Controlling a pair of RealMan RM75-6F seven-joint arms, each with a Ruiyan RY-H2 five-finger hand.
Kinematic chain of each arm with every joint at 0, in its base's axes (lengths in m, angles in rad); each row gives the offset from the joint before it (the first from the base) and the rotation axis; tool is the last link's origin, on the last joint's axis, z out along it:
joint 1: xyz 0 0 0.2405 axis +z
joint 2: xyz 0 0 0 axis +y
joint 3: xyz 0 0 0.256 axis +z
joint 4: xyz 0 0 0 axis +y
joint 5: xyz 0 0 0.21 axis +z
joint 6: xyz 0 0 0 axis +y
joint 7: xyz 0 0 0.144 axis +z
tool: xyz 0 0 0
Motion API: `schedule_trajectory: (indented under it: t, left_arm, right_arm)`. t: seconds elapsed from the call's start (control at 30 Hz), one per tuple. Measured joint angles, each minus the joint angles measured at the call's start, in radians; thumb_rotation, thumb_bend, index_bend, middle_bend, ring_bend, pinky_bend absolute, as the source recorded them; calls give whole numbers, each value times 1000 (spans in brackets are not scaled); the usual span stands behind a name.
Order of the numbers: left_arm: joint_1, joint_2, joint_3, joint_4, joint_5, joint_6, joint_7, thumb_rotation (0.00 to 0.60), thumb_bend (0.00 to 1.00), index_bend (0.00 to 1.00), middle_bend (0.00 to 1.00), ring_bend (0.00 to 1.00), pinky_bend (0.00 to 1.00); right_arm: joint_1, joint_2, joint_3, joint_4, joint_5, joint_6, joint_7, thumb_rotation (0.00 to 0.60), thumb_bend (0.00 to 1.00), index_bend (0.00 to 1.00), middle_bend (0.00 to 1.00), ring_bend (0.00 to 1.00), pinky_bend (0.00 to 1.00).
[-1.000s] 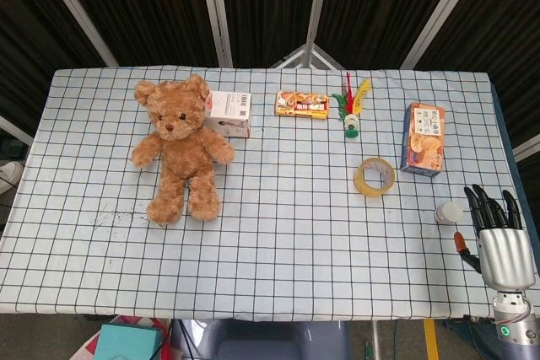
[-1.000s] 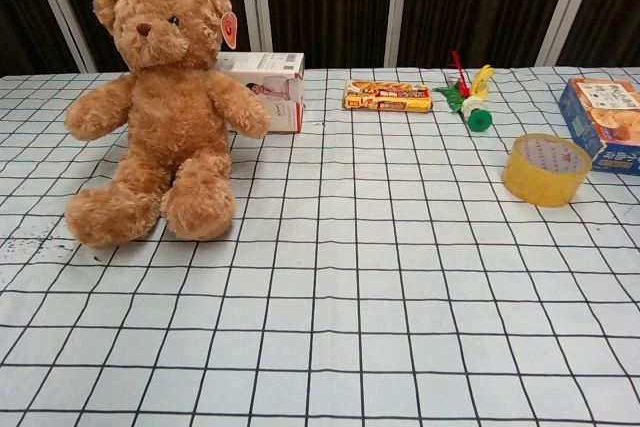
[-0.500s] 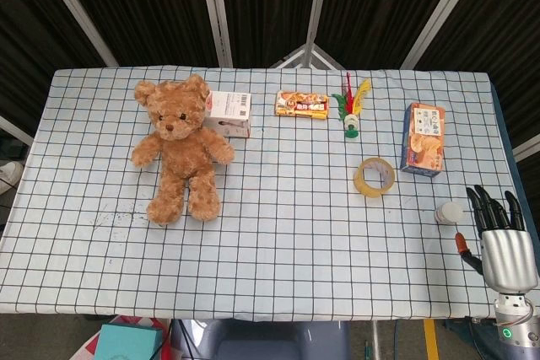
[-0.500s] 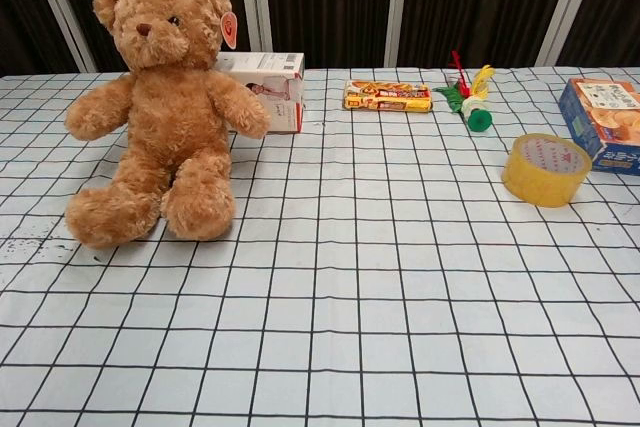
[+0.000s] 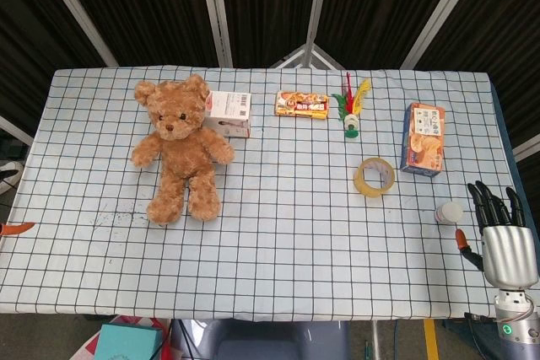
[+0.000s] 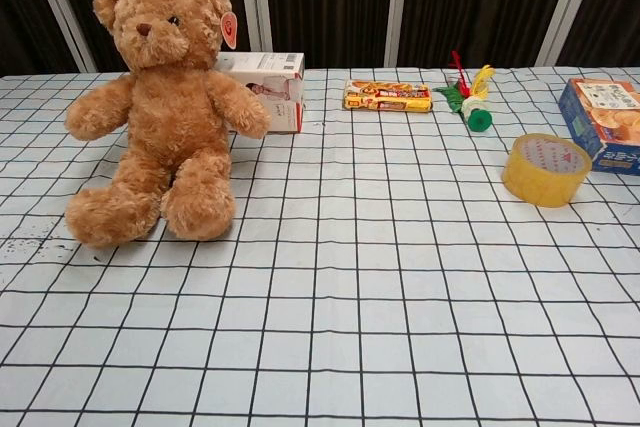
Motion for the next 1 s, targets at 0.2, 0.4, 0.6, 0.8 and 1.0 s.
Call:
schedule_trajectory:
  t: [0.2, 0.4, 0.6, 0.8, 1.0]
  left_arm:
    - [-103, -103, -60, 90, -38, -158, -142, 600, 193, 85, 24, 0, 37]
    - [-187, -205, -108, 170, -83, -274, -192, 600, 178, 81, 20, 0, 37]
    - [-242, -296, -141, 229, -130, -344, -194, 600, 178, 80, 22, 0, 37]
    - [-274, -383, -177, 307, -184, -390, -204, 600, 183, 81, 42, 0, 37]
    - [-311, -466, -201, 388, -201, -432, -176, 600, 259, 127, 92, 0, 37]
  right_arm:
    - [2, 0, 2, -2, 7, -6, 2, 600, 367, 85, 116, 217, 62]
    - [-1, 3, 3, -4, 12, -4, 5, 600, 367, 85, 116, 217, 62]
    - [-3, 3, 2, -1, 16, -7, 7, 600, 368, 85, 116, 217, 62]
    - [-1, 1, 6, 8, 39, -22, 21, 600, 367, 85, 116, 217, 62]
    - [1, -1, 9, 16, 52, -35, 25, 600, 367, 85, 116, 217, 62]
